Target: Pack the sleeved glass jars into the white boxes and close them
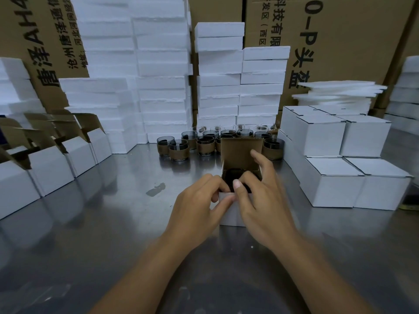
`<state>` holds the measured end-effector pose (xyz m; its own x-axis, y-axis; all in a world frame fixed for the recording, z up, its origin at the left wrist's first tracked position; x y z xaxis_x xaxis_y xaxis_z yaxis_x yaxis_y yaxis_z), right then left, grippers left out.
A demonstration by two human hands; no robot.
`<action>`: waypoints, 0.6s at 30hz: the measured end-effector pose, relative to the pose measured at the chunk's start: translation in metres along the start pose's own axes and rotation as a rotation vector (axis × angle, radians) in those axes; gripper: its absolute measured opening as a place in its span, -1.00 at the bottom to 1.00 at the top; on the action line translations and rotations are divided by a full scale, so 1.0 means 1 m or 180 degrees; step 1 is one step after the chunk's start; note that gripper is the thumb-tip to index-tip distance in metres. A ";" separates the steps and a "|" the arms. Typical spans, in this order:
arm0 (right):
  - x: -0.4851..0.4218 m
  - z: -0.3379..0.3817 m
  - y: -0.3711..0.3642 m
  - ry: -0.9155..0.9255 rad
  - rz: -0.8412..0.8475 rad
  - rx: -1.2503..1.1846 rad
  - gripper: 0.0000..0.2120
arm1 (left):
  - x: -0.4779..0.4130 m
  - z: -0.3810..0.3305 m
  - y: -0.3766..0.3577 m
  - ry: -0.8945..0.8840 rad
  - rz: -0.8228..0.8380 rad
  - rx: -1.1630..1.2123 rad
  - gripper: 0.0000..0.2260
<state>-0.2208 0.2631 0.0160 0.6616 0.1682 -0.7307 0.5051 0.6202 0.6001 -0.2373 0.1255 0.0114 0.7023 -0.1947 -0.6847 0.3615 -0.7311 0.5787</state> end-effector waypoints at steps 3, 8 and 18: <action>0.001 -0.001 -0.001 0.0171 0.0027 0.0227 -0.63 | 0.000 0.001 0.000 0.0015 0.0014 0.0014 -0.90; -0.001 0.001 0.001 0.0141 -0.0116 0.0026 -0.67 | -0.001 0.001 0.003 -0.0035 0.0041 0.0057 -0.86; -0.008 -0.016 0.009 -0.2309 -0.1217 -0.2586 -0.72 | -0.009 0.013 -0.006 0.1941 0.0165 0.1688 -0.68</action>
<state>-0.2307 0.2797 0.0213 0.8383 -0.4535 -0.3028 0.4097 0.8902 -0.1991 -0.2535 0.1232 0.0082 0.9764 0.0422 -0.2120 0.0880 -0.9735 0.2111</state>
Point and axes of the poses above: each hand's wrist, its own x-axis away from the middle knuckle, its own y-axis out of the back of the hand, z = x × y, the point moved 2 cm from there along -x, towards the middle knuckle, and after that the axes turned 11 degrees about y, right-handed, at the moved point
